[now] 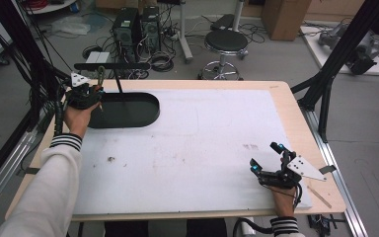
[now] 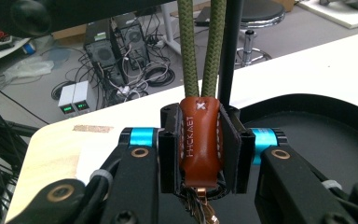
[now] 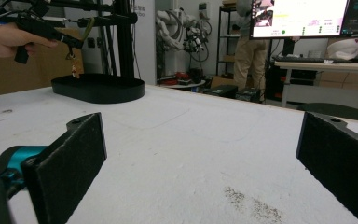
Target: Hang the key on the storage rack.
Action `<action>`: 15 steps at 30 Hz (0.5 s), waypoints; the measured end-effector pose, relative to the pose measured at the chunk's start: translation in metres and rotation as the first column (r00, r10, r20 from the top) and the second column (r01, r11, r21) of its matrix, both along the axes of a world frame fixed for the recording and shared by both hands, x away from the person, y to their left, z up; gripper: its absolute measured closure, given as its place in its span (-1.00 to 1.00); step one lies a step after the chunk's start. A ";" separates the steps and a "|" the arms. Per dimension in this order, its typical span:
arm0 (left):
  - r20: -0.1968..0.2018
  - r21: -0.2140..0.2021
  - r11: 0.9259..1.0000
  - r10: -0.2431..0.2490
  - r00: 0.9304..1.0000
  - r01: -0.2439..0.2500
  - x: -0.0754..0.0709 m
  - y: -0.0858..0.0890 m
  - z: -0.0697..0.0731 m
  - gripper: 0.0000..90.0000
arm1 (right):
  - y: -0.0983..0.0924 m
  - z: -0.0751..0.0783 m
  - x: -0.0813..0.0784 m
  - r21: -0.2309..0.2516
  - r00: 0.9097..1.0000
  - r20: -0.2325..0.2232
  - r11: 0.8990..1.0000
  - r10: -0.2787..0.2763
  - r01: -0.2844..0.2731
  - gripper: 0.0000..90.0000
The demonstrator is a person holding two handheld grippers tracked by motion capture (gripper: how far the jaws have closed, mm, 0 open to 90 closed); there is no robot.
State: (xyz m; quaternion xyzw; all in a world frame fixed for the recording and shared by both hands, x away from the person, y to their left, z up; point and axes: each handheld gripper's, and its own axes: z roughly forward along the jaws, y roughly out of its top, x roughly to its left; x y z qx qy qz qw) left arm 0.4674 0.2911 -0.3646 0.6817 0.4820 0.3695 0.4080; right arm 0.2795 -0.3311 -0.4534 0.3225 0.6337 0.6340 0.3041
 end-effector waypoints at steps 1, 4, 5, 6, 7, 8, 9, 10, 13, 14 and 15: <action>0.001 -0.012 1.000 -0.001 1.000 0.001 0.000 0.000 0.000 0.56 | 0.000 0.000 0.000 -0.001 1.000 -0.002 1.000 0.000 0.000 -0.99; 0.023 -0.047 0.997 -0.054 0.998 0.055 -0.002 0.003 0.000 0.37 | 0.000 0.000 0.000 -0.003 1.000 0.001 1.000 -0.001 0.001 -0.99; 0.037 -0.084 0.991 -0.096 0.995 0.099 -0.002 0.005 0.000 0.18 | 0.000 0.000 0.000 -0.001 1.000 -0.002 1.000 -0.002 0.002 -0.99; 0.043 -0.106 0.985 -0.136 0.990 0.140 -0.004 0.006 0.001 -0.02 | 0.000 0.000 0.000 -0.003 1.000 0.000 1.000 -0.003 0.003 -0.99; 0.056 -0.104 0.983 -0.147 0.988 0.152 -0.006 0.006 0.002 -0.22 | 0.000 0.000 0.000 -0.005 1.000 0.006 1.000 -0.005 0.005 -0.99; 0.074 -0.102 0.980 -0.161 0.984 0.168 -0.010 0.005 0.003 -0.47 | 0.000 0.000 0.001 -0.006 1.000 0.005 1.000 -0.007 0.007 -0.99; 0.095 -0.136 0.968 -0.199 0.975 0.211 -0.015 0.007 0.003 -0.67 | 0.000 0.000 0.001 -0.008 1.000 -0.001 1.000 -0.007 0.007 -0.99; 0.113 -0.174 0.953 -0.232 0.966 0.250 -0.020 0.008 0.004 -0.79 | 0.001 0.000 0.001 -0.007 1.000 -0.002 1.000 -0.009 0.009 -0.99; 0.175 -0.218 0.914 -0.308 0.935 0.342 -0.041 0.011 0.007 -0.96 | 0.001 0.000 0.001 -0.014 1.000 0.001 1.000 -0.014 0.014 -0.99; 0.195 -0.205 0.911 -0.321 0.927 0.358 -0.050 0.012 0.007 -0.96 | 0.001 0.000 0.001 -0.013 1.000 -0.005 1.000 -0.015 0.015 -0.99; 0.206 -0.212 0.898 -0.345 0.916 0.386 -0.058 0.012 0.007 -0.96 | 0.001 0.000 0.001 -0.012 1.000 -0.006 1.000 -0.015 0.015 -0.99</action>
